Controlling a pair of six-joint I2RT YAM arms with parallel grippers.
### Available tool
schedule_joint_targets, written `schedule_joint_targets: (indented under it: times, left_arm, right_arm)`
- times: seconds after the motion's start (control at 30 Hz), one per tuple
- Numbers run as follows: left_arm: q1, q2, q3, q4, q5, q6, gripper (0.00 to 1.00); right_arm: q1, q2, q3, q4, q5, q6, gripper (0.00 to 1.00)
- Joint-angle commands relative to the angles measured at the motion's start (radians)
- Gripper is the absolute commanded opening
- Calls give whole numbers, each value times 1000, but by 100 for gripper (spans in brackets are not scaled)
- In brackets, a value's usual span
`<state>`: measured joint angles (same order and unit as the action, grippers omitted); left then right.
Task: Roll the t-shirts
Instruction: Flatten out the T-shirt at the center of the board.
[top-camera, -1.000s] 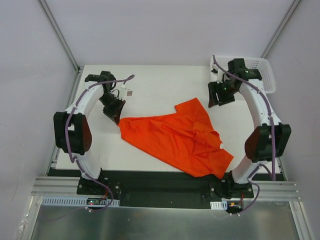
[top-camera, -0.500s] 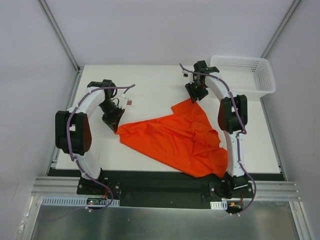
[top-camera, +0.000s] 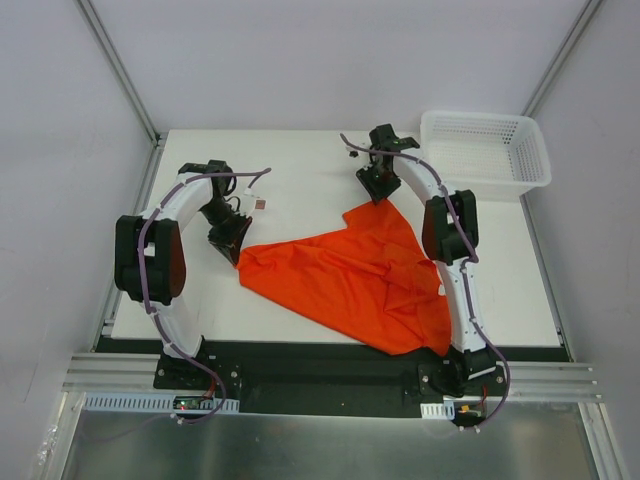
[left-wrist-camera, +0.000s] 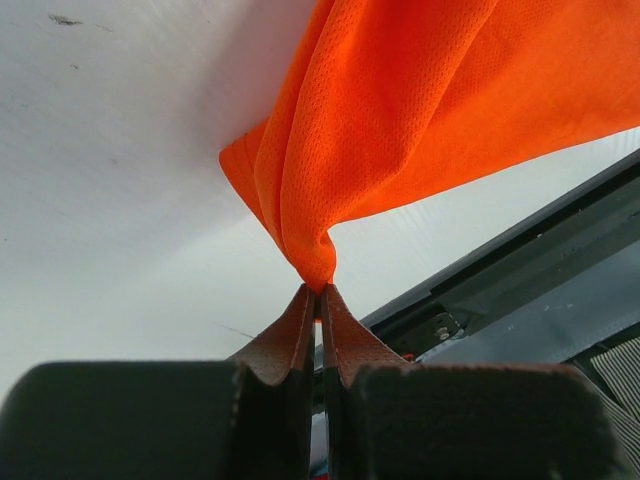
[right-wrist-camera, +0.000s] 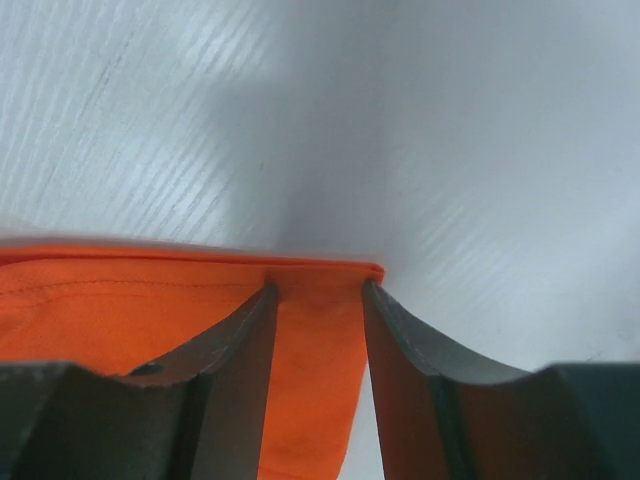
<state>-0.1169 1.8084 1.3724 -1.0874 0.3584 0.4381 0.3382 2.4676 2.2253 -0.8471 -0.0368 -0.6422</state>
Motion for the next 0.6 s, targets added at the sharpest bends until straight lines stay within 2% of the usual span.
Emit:
schedule_joint_targets:
  times: [0.0, 0.37, 0.5, 0.57]
  left_arm:
    - [2, 0, 31, -43, 19, -9, 0]
    - [2, -6, 21, -43, -2, -16, 0]
    - [2, -9, 24, -45, -12, -13, 0]
    - [2, -11, 24, -43, -27, -12, 0]
  right_arm:
    - [-18, 36, 66, -36, 29, -10, 43]
    - [-7, 94, 154, -95, 31, -20, 42]
    - [1, 110, 180, -122, 28, -45, 30]
    - [1, 110, 180, -127, 25, -47, 20]
